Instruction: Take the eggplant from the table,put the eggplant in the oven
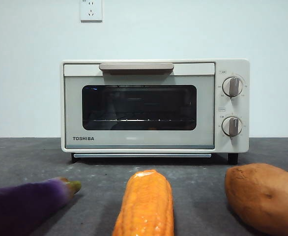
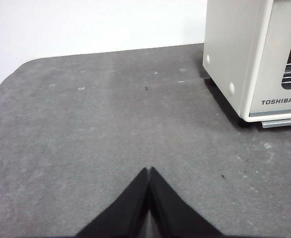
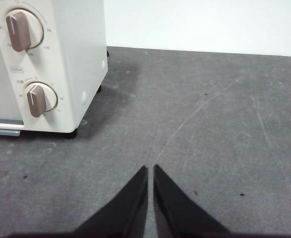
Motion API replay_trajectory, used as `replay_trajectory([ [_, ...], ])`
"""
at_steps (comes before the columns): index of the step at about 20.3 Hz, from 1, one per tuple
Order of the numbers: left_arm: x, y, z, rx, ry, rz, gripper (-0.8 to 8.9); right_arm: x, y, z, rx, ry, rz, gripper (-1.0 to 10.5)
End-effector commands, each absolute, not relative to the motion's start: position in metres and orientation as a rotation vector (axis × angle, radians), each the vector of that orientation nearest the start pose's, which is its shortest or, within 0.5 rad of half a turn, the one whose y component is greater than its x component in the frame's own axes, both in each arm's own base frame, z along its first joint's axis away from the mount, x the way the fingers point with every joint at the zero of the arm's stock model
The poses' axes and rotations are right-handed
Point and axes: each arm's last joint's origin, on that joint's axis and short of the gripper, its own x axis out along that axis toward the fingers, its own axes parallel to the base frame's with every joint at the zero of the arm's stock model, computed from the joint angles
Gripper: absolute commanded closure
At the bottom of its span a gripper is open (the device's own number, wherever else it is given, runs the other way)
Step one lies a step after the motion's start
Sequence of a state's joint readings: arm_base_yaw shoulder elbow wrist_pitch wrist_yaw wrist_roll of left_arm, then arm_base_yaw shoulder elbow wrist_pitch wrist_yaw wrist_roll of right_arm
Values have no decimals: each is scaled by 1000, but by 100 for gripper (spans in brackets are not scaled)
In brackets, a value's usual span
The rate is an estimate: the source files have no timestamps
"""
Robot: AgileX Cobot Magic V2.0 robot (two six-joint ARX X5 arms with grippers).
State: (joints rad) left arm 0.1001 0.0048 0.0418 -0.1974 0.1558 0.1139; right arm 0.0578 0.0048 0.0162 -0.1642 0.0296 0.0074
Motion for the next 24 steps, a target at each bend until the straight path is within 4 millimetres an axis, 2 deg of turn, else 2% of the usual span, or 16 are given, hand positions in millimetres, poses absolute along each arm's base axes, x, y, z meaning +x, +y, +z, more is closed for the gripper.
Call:
replay_trajectory([
  [1,94,5,154,95,170,-67,807,96,5,152,13,150,29,942],
  [4,95,5,155,36,156,-63,808,96,5,152,14,147,30,942],
  [7,94,4,155,-173,162,-62,808,96,5,155,41,119,29,942],
  [11,94,4,155,-426,174,-68,808,97,5,161,187,65,34,942],
  [15,95,4,158,-473,155,-73,808,97,5,164,362,42,39,942],
  [21,94,3,164,-478,126,-92,808,96,6,166,448,68,71,942],
  [24,93,3,167,-489,153,-85,808,93,6,175,471,78,68,942],
])
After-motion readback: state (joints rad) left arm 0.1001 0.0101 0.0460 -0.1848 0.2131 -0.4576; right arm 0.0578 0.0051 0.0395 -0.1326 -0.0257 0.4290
